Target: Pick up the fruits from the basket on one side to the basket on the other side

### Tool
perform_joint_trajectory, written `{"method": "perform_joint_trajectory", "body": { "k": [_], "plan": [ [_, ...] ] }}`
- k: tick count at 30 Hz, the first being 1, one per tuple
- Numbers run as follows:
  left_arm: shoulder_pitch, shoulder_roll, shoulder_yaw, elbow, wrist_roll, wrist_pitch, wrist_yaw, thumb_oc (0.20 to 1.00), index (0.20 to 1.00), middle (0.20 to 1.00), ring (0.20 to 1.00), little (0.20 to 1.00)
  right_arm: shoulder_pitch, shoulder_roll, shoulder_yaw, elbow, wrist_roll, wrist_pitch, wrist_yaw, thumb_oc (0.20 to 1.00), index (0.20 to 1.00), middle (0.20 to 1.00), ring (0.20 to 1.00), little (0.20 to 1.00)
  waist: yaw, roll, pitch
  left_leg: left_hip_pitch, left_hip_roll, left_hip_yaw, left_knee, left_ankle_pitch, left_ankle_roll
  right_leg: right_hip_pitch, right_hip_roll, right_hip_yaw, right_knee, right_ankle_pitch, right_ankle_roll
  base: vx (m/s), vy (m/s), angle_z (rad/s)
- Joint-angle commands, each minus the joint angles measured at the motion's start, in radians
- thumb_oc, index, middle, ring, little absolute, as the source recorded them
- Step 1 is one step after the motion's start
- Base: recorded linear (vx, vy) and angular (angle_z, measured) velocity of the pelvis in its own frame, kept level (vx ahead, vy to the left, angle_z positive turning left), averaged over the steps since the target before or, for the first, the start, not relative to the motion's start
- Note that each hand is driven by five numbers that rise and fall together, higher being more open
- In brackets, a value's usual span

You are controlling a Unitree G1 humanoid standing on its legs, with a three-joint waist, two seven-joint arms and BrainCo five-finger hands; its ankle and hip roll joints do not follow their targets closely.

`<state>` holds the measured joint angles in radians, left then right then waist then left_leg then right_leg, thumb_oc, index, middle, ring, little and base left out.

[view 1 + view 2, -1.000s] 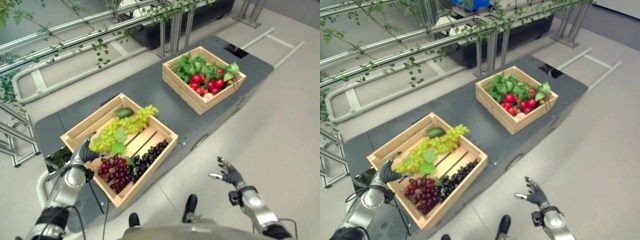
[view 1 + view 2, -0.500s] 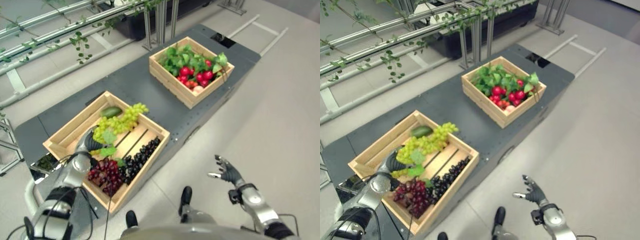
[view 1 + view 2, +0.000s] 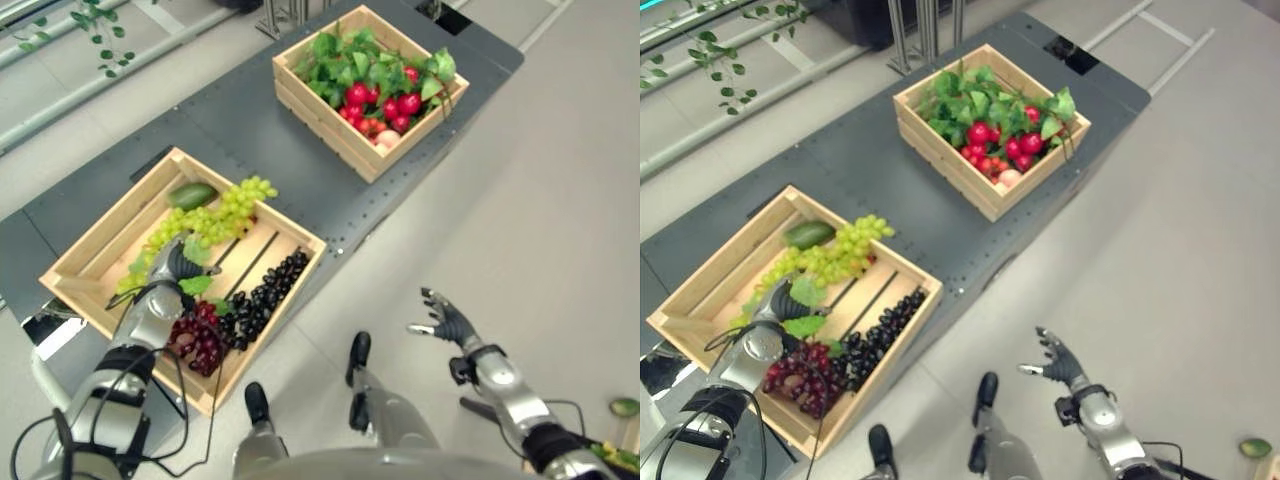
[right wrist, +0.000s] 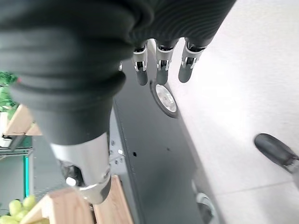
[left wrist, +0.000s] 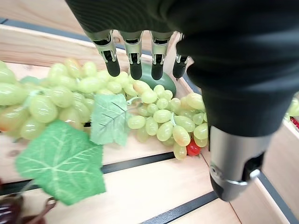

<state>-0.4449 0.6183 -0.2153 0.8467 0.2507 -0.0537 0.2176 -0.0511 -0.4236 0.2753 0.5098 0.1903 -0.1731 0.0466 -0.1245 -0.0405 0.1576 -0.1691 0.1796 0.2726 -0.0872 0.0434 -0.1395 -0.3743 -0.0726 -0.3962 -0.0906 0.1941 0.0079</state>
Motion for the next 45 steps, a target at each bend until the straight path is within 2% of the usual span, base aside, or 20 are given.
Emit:
{"method": "perform_joint_trajectory", "body": {
  "k": [1, 7, 15, 28, 30, 35, 38, 41, 42, 43, 44, 45],
  "plan": [
    [-0.083, 0.067, 0.005, 0.034, -0.026, -0.014, 0.044, 1.000, 1.000, 1.000, 1.000, 1.000, -0.017, 0.011, 0.008, -0.057, 0.035, -0.051, -0.017, 1.000, 1.000, 1.000, 1.000, 1.000, -0.023, -0.053, 0.013, 0.014, -0.096, -0.014, 0.024, -0.029, 0.037, 0.081, 0.086, -0.016, 0.027, -0.156, 0.071, 0.06, -0.066, 0.02],
    [-0.134, 0.075, -0.025, 0.040, -0.028, -0.011, 0.061, 1.000, 1.000, 1.000, 1.000, 1.000, -0.036, 0.016, 0.024, -0.080, 0.052, -0.064, -0.019, 1.000, 1.000, 1.000, 1.000, 1.000, -0.032, -0.067, 0.013, 0.011, -0.082, -0.019, 0.012, -0.018, 0.028, 0.060, 0.099, -0.029, 0.031, -0.158, 0.070, 0.05, -0.051, 0.03],
    [-0.141, 0.073, -0.036, 0.061, -0.022, -0.011, 0.062, 1.000, 1.000, 1.000, 1.000, 1.000, -0.031, 0.006, 0.020, -0.102, 0.059, -0.073, -0.021, 1.000, 1.000, 1.000, 1.000, 1.000, -0.039, -0.065, 0.018, 0.002, -0.072, -0.023, 0.012, -0.012, 0.020, 0.042, 0.105, -0.033, 0.041, -0.166, 0.065, 0.01, -0.022, 0.02],
    [-0.157, 0.043, -0.058, 0.127, -0.042, -0.025, 0.074, 1.000, 1.000, 1.000, 1.000, 1.000, -0.078, -0.009, 0.008, -0.155, 0.095, -0.099, -0.039, 1.000, 1.000, 1.000, 1.000, 1.000, -0.049, -0.025, 0.072, -0.058, -0.073, -0.027, 0.004, 0.022, 0.010, -0.028, 0.091, -0.051, 0.063, -0.162, 0.066, 0.00, -0.001, -0.01],
    [-0.155, 0.033, -0.057, 0.137, -0.047, -0.026, 0.083, 1.000, 1.000, 1.000, 1.000, 1.000, -0.079, -0.014, 0.004, -0.189, 0.105, -0.112, -0.037, 1.000, 1.000, 1.000, 1.000, 1.000, -0.055, -0.015, 0.085, -0.069, -0.069, -0.028, 0.002, 0.020, 0.008, -0.044, 0.089, -0.058, 0.076, -0.168, 0.063, 0.00, 0.000, 0.00],
    [-0.154, 0.035, -0.051, 0.149, -0.050, -0.029, 0.094, 1.000, 1.000, 1.000, 1.000, 1.000, -0.066, -0.016, 0.005, -0.206, 0.116, -0.121, -0.028, 1.000, 1.000, 1.000, 1.000, 1.000, -0.060, -0.013, 0.085, -0.066, -0.066, -0.029, 0.002, 0.014, 0.008, -0.052, 0.092, -0.058, 0.086, -0.174, 0.062, 0.03, -0.015, 0.00],
    [-0.142, 0.030, -0.049, 0.143, -0.041, -0.030, 0.100, 1.000, 1.000, 1.000, 1.000, 1.000, -0.037, -0.019, 0.003, -0.206, 0.112, -0.126, -0.022, 1.000, 1.000, 1.000, 1.000, 1.000, -0.063, -0.012, 0.072, -0.039, -0.067, -0.026, 0.007, -0.016, 0.015, -0.042, 0.095, -0.048, 0.096, -0.191, 0.056, 0.09, -0.006, -0.02],
    [-0.090, 0.030, -0.052, 0.125, -0.012, -0.032, 0.111, 1.000, 1.000, 1.000, 1.000, 1.000, -0.028, -0.020, 0.015, -0.189, 0.100, -0.129, -0.017, 1.000, 1.000, 1.000, 1.000, 1.000, -0.049, -0.027, 0.055, -0.022, -0.094, -0.053, 0.070, -0.078, 0.039, 0.004, 0.095, -0.017, 0.092, -0.193, 0.058, 0.08, 0.050, -0.05],
    [-0.074, 0.031, -0.047, 0.121, -0.012, -0.031, 0.110, 1.000, 1.000, 1.000, 1.000, 1.000, -0.024, -0.019, 0.019, -0.190, 0.101, -0.129, -0.013, 1.000, 1.000, 1.000, 1.000, 1.000, -0.044, -0.034, 0.051, -0.022, -0.100, -0.066, 0.068, -0.072, 0.044, 0.014, 0.099, -0.003, 0.084, -0.193, 0.059, -0.04, 0.077, -0.28],
    [-0.068, 0.029, -0.048, 0.124, -0.013, -0.033, 0.114, 1.000, 1.000, 1.000, 1.000, 1.000, -0.024, -0.021, 0.023, -0.186, 0.106, -0.131, -0.011, 1.000, 1.000, 1.000, 1.000, 1.000, -0.042, -0.046, 0.056, -0.045, -0.117, -0.070, 0.055, -0.028, 0.054, 0.014, 0.084, -0.009, 0.080, -0.166, 0.056, 0.02, 0.037, -0.31],
    [-0.067, 0.030, -0.048, 0.125, -0.013, -0.033, 0.114, 1.000, 1.000, 1.000, 1.000, 1.000, -0.024, -0.021, 0.024, -0.185, 0.106, -0.131, -0.010, 1.000, 1.000, 1.000, 1.000, 1.000, -0.040, -0.039, 0.051, -0.032, -0.109, -0.080, 0.048, -0.048, 0.047, 0.024, 0.096, 0.005, 0.077, -0.186, 0.063, -0.14, 0.101, -0.14],
    [-0.080, 0.021, -0.063, 0.135, -0.004, -0.035, 0.116, 1.000, 1.000, 1.000, 1.000, 1.000, -0.033, -0.033, 0.028, -0.185, 0.101, -0.131, -0.014, 1.000, 1.000, 1.000, 1.000, 1.000, -0.032, -0.047, 0.057, -0.091, -0.145, -0.085, 0.035, 0.004, 0.061, 0.019, 0.077, -0.005, 0.066, -0.156, 0.063, -0.05, 0.110, -0.07]
  ]
}}
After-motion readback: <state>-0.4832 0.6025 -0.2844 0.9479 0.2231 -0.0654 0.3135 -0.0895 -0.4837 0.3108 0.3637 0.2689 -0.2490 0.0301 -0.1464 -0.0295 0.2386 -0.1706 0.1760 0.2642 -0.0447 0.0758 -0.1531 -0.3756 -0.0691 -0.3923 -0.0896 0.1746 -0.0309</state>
